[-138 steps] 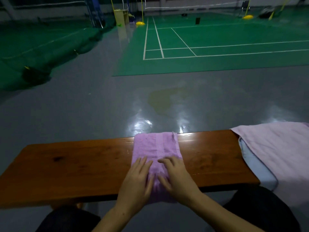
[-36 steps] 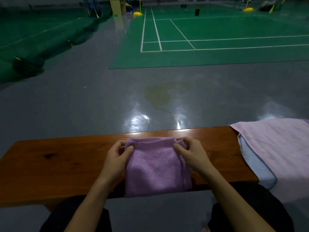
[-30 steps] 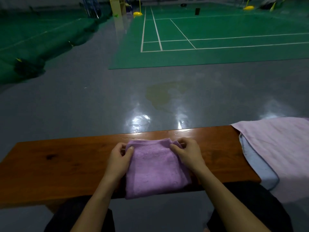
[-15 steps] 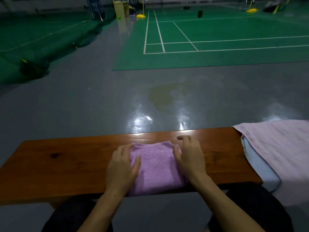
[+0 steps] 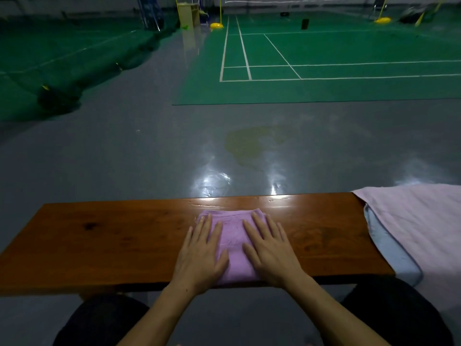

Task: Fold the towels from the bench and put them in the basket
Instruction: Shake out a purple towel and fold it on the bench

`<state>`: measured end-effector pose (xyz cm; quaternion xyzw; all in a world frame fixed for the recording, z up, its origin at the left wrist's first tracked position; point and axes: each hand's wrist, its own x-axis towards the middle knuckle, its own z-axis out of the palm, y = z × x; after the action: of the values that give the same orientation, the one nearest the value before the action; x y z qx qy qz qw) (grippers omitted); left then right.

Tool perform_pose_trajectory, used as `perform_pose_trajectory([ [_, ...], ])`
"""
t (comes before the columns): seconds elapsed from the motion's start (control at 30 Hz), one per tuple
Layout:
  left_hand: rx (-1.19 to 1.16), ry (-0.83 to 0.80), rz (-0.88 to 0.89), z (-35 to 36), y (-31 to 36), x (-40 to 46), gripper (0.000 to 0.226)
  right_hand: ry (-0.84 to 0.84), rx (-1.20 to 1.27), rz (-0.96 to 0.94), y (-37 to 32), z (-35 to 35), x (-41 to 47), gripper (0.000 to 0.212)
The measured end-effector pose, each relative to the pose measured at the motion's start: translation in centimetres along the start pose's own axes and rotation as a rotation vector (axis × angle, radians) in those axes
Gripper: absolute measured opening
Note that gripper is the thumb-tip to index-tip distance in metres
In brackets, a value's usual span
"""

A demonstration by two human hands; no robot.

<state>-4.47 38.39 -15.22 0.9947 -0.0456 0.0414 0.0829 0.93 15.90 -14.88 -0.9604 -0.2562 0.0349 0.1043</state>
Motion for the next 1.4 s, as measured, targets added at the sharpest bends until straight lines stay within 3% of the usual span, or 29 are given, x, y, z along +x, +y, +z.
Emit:
perform_pose_trajectory([
  [0.1, -0.047, 0.048, 0.031, -1.2, -1.0, -0.5, 0.075, 0.029, 0.013, -0.010, 1.2, -0.9, -0.3, 0.068],
  [0.27, -0.227, 0.175, 0.163, -3.8, -2.3, -3.0, 0.040, 0.159, 0.177, -0.139, 1.1, -4.1, -3.8, 0.045],
  [0.33, -0.195, 0.115, 0.232, -4.1, -2.9, -4.3, 0.045, 0.053, 0.267, -0.163, 1.2, -4.5, -5.1, 0.048],
  [0.4, -0.130, 0.044, 0.299, -4.1, -3.7, -4.9, 0.057, -0.042, 0.210, -0.197, 1.4, -4.0, -6.0, 0.063],
  [0.5, -0.132, -0.016, 0.339, -4.3, -4.3, -4.8, 0.074, -0.021, 0.113, -0.226, 2.1, -3.5, -6.2, 0.071],
  [0.67, -0.148, -0.031, 0.299, -4.5, -4.2, -4.3, 0.074, 0.020, 0.087, -0.213, 2.2, -3.8, -5.1, 0.056],
  [0.87, -0.352, 0.082, 0.207, -5.4, -3.5, -3.8, 0.038, 0.065, 0.289, -0.104, 2.4, -4.3, -4.6, 0.031],
  [1.0, -0.534, 0.076, 0.108, -5.9, -3.5, -3.7, 0.026, 0.079, 0.434, -0.045, 3.0, -4.2, -4.2, 0.021],
  [1.13, -0.640, 0.050, 0.028, -6.2, -3.4, -3.6, 0.011, 0.059, 0.413, -0.005, 2.9, -4.9, -4.1, 0.012],
  [1.33, -0.693, 0.045, -0.070, -6.2, -3.2, -3.6, 0.008, 0.015, 0.334, 0.052, 2.8, -5.7, -4.3, 0.016],
  [1.4, -0.682, 0.047, -0.100, -6.1, -3.3, -3.5, 0.018, -0.012, 0.345, 0.076, 2.7, -5.8, -4.2, 0.013],
])
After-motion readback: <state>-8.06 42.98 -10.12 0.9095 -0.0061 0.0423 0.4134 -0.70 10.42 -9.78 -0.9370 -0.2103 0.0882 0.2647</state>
